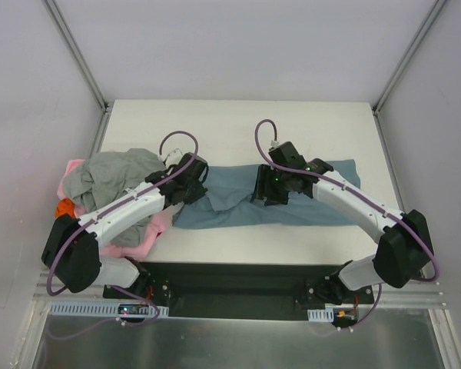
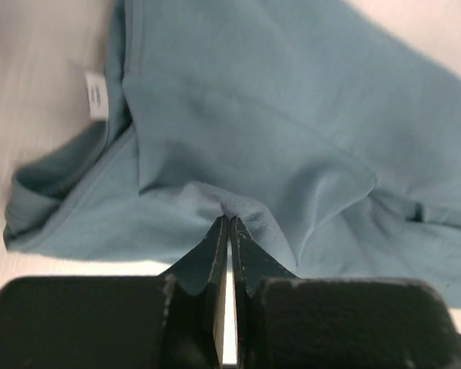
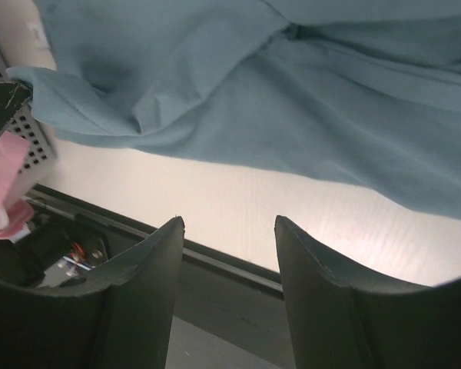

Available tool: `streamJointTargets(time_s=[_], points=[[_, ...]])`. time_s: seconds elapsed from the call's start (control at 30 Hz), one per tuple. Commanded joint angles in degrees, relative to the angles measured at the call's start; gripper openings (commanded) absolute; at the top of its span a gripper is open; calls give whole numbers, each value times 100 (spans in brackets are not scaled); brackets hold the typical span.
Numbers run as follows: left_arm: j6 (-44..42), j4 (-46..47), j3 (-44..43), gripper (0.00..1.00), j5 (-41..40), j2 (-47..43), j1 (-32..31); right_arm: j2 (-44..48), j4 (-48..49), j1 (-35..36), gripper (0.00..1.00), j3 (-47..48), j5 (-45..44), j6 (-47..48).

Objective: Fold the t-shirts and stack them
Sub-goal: Fold the other side of the tshirt into a rectangle

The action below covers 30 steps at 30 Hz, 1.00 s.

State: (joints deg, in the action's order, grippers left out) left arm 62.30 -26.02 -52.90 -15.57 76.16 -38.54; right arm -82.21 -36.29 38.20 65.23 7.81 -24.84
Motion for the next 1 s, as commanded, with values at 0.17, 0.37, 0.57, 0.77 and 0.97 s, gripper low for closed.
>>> streamJointTargets(time_s=[0.17,0.37,0.57,0.77,0.97], points=[[-825,53,-801,0,107,716,576,-989,1010,258,54,587,379,-548],[-886,431,-721,0,379,1190,953,-1674,966,496,55,1052,317,-443],[-1132,536,-1029,0,231,1595,1261,-2254,475,750,55,1694,37,-65],[-1229,615,-1152,0,318,1867,1455,-2483,492,873,54,1554,-8,-293],[-1203,686,-1073,0,397,1982,1455,-2896,404,1032,49,1800,-254,-407]])
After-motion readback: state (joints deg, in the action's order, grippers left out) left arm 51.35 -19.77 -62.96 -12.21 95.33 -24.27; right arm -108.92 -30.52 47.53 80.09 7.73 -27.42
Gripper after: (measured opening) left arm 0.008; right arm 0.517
